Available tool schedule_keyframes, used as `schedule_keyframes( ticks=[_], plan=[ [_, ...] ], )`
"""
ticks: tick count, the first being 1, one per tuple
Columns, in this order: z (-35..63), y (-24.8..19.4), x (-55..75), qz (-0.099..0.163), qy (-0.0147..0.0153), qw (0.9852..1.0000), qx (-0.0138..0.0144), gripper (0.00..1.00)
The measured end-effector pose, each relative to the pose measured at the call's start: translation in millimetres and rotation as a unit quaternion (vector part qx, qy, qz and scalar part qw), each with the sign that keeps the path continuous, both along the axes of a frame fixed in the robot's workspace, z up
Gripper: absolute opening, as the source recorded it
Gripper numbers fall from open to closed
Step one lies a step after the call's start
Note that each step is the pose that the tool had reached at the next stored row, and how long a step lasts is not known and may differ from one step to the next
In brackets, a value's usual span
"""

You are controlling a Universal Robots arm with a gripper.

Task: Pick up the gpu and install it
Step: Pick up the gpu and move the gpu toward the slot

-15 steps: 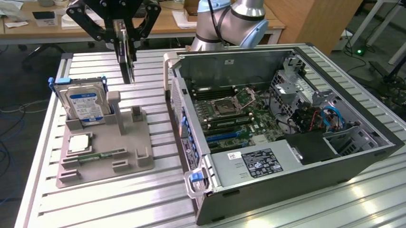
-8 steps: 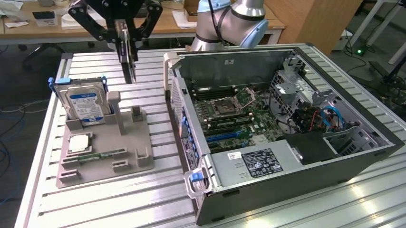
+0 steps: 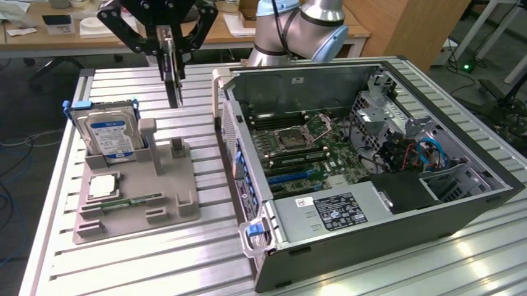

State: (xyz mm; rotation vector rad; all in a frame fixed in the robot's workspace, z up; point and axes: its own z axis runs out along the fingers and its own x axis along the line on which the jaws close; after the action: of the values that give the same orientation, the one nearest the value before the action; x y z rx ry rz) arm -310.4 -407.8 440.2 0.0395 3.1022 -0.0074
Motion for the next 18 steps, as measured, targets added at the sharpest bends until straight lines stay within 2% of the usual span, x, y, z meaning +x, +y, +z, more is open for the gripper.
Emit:
schedule_keyframes(
  ticks=[18],
  plan=[
    [-0.3,0.0,18.6,0.0,0.0,1.0,0.0,0.28]
  ],
)
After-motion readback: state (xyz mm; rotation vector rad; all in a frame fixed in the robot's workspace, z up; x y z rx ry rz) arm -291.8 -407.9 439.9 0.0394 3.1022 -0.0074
